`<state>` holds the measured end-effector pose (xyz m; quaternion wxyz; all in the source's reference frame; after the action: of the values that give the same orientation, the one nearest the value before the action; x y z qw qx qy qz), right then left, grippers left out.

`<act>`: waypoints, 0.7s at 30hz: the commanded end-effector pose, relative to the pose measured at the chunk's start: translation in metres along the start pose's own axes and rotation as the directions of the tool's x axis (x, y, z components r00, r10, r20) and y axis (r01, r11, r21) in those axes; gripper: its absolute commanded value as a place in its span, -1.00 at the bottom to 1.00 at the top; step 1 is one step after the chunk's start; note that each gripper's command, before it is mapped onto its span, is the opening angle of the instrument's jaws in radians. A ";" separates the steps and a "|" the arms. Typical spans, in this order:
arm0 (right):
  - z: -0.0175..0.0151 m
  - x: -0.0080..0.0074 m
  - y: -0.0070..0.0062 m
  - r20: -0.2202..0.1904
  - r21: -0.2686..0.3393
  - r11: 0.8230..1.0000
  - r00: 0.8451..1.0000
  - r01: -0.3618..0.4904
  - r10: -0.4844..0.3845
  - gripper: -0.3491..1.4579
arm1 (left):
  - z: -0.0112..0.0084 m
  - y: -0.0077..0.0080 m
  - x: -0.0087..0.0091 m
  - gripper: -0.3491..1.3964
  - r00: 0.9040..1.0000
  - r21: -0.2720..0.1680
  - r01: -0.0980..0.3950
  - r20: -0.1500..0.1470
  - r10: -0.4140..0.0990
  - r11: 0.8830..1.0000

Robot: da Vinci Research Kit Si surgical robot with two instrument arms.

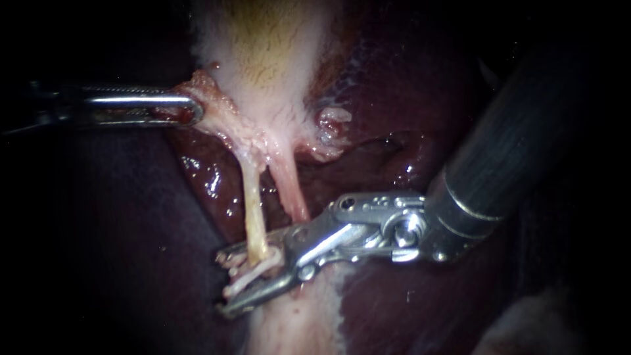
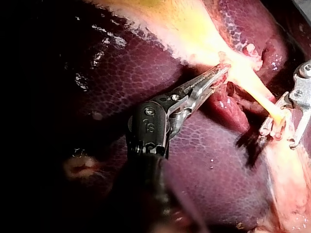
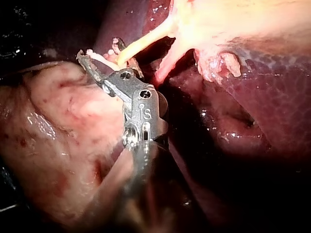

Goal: Clipping second clip left tube

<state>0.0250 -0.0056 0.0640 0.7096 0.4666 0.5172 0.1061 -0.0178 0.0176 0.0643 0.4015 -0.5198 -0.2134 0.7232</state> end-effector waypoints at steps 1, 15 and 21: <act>-0.0001 0.0002 -0.0001 -0.002 0.001 1.000 1.000 -0.021 0.021 -0.18 | 0.0000 0.0000 0.0000 -1.00 1.000 0.000 0.000 0.000 0.000 1.000; -0.0012 0.0003 0.0003 -0.007 0.011 0.995 0.995 -0.099 0.099 -0.49 | 0.0001 -0.0003 -0.0001 -1.00 1.000 0.000 0.000 0.000 0.000 1.000; -0.0014 0.0002 0.0004 -0.007 0.012 0.994 0.994 -0.105 0.105 -0.65 | 0.0001 -0.0004 -0.0002 -1.00 1.000 0.000 -0.001 0.000 0.001 1.000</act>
<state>0.0241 -0.0044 0.0642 0.6984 0.4965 0.4955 0.1421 -0.0178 0.0177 0.0648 0.4014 -0.5198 -0.2133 0.7234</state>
